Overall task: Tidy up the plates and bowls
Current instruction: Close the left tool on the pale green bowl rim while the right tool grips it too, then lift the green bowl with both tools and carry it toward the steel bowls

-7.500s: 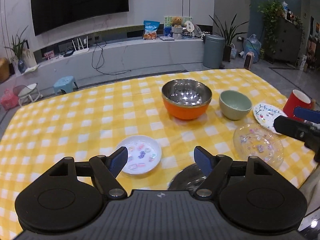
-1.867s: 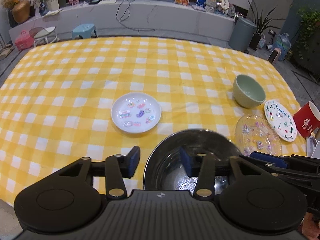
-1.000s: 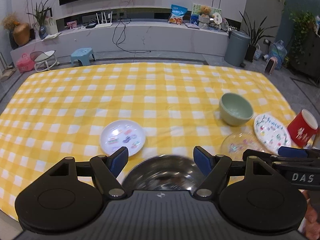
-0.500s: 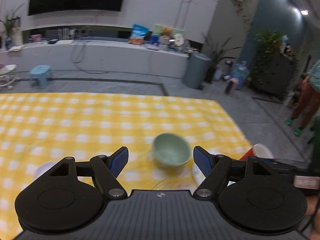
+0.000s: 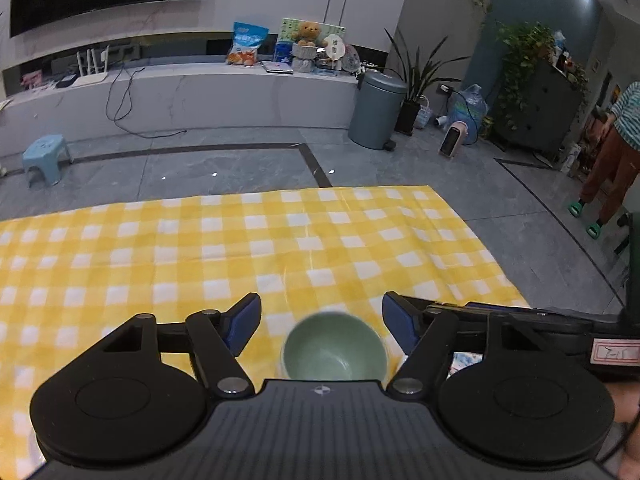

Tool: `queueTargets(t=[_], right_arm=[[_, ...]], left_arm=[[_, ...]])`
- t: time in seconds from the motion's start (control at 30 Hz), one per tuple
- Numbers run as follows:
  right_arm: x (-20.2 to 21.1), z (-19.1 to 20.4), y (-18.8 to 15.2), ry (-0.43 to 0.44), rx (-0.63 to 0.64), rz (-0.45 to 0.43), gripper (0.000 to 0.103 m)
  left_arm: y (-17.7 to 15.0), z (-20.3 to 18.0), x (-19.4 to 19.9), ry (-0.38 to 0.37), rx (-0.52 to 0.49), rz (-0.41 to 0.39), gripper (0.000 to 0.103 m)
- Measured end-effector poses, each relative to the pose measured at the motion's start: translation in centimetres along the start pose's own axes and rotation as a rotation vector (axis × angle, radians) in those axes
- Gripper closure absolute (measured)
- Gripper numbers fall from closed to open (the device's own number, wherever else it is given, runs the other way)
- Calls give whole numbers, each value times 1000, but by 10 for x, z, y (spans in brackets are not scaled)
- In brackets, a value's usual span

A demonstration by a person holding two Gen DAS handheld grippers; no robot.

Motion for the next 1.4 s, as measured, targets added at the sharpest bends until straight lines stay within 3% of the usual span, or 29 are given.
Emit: queueTargets(t=[0.03,0.13,0.27,0.33,0.43,0.53,0.6,0.7,0.77,0.87,1.03,1.4], right_arm=[[-7,-2,0,-12,4,13,30],[-23,-12,1,-44,14,34,35],[-37,-14,-6,28,-13,79,43],[-44,-12,-11,34,6,101,57],[-53,-9,-18,36,26,122,64],[-64,-5,-28,41,45,173,75],[-68,-3,-33,37,57,191,76],[-72,2,-41,16,115,226,78],[-78,3,-48,-5,159,259,78],[-81,0,-54,-39,206,269,89],[-79,-6,-51,-9,156,241,94],[-66,-8,-46,22,25,207,97]], left_arm=[[-2,-1,-5,4,-3,8,25],[-6,3,-27,2,17,55,26],[-11,19,-45,24,78,122,32],[-15,24,-50,13,93,165,34],[-17,23,-54,-9,79,177,39],[-24,24,-60,24,46,202,52],[-35,29,-65,20,60,257,65],[-46,34,-68,-21,90,306,66],[-53,35,-68,-6,75,337,66],[-59,33,-67,9,31,329,66],[-71,29,-74,28,41,395,86],[-65,30,-59,44,41,397,89]])
Point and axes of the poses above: each gripper's, at about its wrist camera, not at the fingertips, and x roughly against the way its jaws point, z to its left, y to its top, the point moved 8 cm from there along -x, roughly the way its jaws point, and after that the axes turned 11 degrees about y, right-handed, at the moved point
